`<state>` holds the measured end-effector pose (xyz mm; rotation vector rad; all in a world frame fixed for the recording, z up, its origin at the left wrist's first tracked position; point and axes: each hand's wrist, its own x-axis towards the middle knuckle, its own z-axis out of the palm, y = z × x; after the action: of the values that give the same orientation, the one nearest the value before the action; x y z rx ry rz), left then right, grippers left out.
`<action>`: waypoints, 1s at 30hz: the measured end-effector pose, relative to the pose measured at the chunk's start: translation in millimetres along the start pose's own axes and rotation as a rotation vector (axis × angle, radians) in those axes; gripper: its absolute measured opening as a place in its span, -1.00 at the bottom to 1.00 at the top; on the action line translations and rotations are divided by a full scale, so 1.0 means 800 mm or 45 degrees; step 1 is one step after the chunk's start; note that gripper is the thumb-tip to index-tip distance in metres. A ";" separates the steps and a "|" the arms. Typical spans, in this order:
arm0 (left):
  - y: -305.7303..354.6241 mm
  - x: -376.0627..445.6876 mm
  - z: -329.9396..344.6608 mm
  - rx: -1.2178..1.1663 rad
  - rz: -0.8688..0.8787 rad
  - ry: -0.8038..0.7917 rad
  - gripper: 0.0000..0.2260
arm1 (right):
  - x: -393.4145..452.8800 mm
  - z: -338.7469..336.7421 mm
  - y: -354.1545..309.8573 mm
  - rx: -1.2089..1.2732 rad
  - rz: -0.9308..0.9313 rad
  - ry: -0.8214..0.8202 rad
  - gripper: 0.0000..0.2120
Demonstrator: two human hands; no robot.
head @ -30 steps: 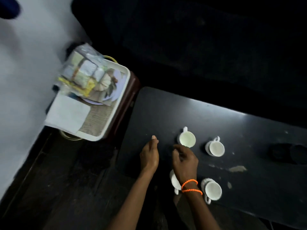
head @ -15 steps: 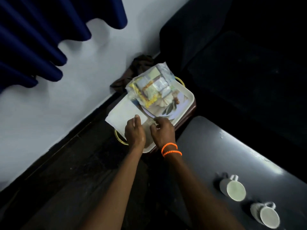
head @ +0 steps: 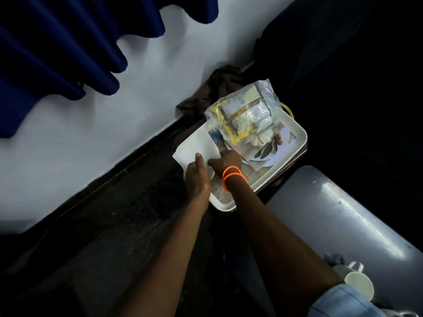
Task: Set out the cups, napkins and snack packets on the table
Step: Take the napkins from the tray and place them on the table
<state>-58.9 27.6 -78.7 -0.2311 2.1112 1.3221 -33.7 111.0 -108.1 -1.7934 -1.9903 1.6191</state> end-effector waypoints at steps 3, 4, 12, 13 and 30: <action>-0.005 -0.002 -0.009 -0.147 -0.034 0.000 -0.55 | -0.006 -0.008 0.003 0.114 -0.031 0.041 -0.81; -0.007 -0.006 -0.011 -0.204 -0.033 0.013 -0.59 | -0.010 -0.014 0.005 0.206 -0.033 0.058 -0.80; -0.024 -0.054 0.015 -0.494 -0.375 -0.098 -0.58 | -0.066 -0.095 0.077 1.351 0.257 -0.159 -0.74; -0.024 -0.059 0.021 -0.528 -0.428 -0.186 -0.56 | -0.074 -0.106 0.091 1.416 0.258 -0.212 -0.72; -0.058 -0.180 0.149 0.059 -0.114 -1.314 -0.52 | -0.179 -0.311 0.260 1.115 0.231 0.236 -0.57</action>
<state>124.8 82.4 -64.0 0.3214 1.2251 1.0005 315.2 128.0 -46.3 -1.6640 -0.8167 1.8487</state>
